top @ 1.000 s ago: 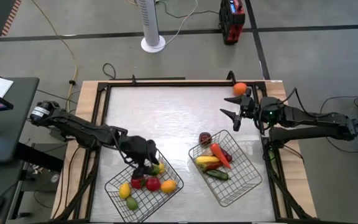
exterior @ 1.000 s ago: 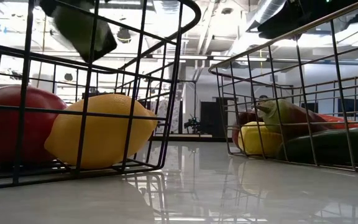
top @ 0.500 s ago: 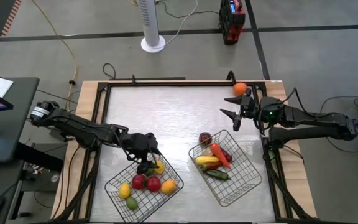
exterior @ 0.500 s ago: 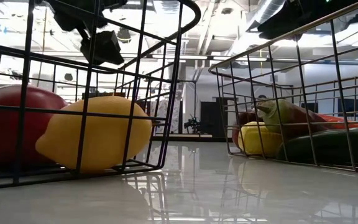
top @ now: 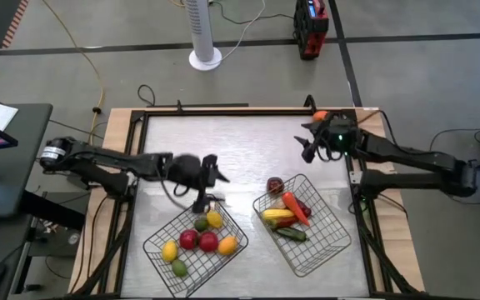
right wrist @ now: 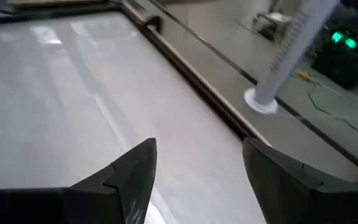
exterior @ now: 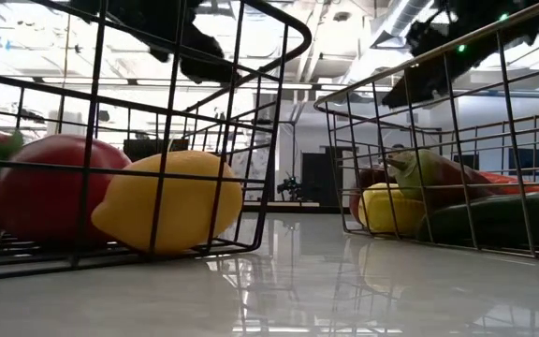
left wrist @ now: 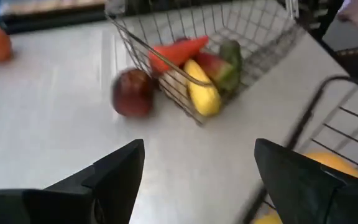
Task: Sort produce into baskets
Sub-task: Put the orange into the black basket
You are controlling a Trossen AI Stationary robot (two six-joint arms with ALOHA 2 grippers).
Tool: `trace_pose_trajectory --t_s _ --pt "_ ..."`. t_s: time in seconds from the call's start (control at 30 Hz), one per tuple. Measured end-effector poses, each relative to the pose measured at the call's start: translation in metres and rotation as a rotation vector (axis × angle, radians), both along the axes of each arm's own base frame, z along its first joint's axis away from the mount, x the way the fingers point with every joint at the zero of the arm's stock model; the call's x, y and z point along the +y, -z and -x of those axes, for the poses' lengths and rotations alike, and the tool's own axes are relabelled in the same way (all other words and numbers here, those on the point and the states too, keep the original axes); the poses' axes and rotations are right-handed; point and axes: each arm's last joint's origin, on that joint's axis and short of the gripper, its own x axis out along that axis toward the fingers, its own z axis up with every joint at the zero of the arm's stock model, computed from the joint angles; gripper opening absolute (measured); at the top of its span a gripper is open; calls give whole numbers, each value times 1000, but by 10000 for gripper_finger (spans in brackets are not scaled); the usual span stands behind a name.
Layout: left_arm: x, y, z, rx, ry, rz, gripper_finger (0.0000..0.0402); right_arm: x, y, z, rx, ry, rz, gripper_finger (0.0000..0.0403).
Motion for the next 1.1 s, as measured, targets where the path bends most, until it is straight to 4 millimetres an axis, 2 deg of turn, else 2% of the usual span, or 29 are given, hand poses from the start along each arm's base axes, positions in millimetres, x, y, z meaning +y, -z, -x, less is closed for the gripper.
trace_pose_trajectory --t_s 0.13,0.23,0.43,0.53,0.73,0.9,1.1 --pt "38 -7 -2 -92 8 14 295 -27 2 11 -4 51 -26 261" --pt "63 -17 -3 -203 -55 -29 295 -46 3 19 -19 105 -30 256" --pt "92 -38 -2 -416 -294 -93 295 -81 27 22 26 297 -139 254" --pt "97 -41 -1 -443 -397 -104 295 -95 43 22 90 392 -172 254" --pt "95 -38 -2 -429 -416 -82 295 -116 57 31 83 588 -222 254" --pt "95 -38 -2 -425 -420 -73 295 -125 70 41 163 684 -279 254" --pt "95 -38 -2 -425 -420 -74 295 -131 75 38 164 724 -256 254"
